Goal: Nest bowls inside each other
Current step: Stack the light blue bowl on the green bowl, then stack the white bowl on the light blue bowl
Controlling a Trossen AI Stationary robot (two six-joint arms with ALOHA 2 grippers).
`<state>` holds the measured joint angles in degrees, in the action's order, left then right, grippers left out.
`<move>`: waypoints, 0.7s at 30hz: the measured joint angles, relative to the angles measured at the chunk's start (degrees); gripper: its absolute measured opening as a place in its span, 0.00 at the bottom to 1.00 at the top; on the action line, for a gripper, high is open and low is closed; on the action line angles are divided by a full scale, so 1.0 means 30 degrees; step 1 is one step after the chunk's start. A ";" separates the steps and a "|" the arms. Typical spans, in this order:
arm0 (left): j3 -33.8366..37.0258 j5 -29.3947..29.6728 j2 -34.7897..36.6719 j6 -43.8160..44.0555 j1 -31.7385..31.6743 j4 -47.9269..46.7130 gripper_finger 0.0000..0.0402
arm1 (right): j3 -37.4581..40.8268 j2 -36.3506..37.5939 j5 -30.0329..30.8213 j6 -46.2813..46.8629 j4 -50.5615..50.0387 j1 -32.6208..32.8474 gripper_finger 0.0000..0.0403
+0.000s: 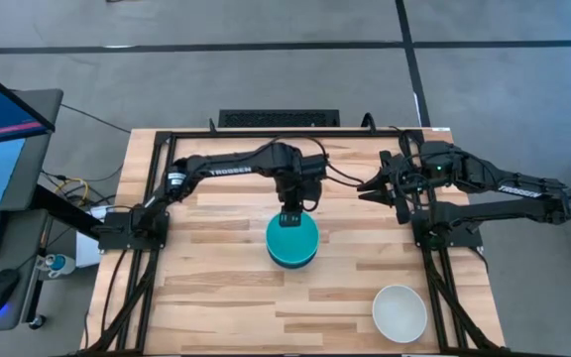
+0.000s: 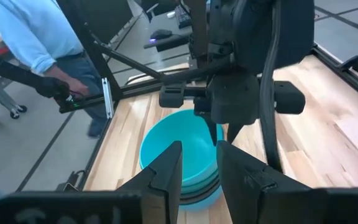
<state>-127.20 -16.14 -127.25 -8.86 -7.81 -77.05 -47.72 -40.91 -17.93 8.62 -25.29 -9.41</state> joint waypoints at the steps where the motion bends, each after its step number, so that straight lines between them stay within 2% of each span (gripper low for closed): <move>1: 0.0000 -0.0033 0.0028 0.0007 -0.0008 0.0011 0.20 | 0.0000 0.0000 0.0000 0.0000 -0.0010 0.0000 0.31; 13: -0.2328 0.0378 0.0067 -0.1311 -0.0625 0.0313 0.20 | 0.0000 0.0000 0.0000 0.0000 0.0017 0.0000 0.31; 19: -0.2587 -0.2644 0.0375 0.0291 -0.0333 0.3731 0.20 | 0.0007 0.0154 -0.0009 -0.0315 -0.0192 0.0458 0.31; 21: -0.2630 -0.2727 0.0424 0.0291 0.0107 0.4904 0.20 | 0.0007 0.0422 -0.0007 -0.0440 -0.0214 0.0914 0.30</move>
<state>-135.09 -24.32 -125.97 -7.99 -7.49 -62.34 -47.70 -39.64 -17.96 7.30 -25.93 -6.67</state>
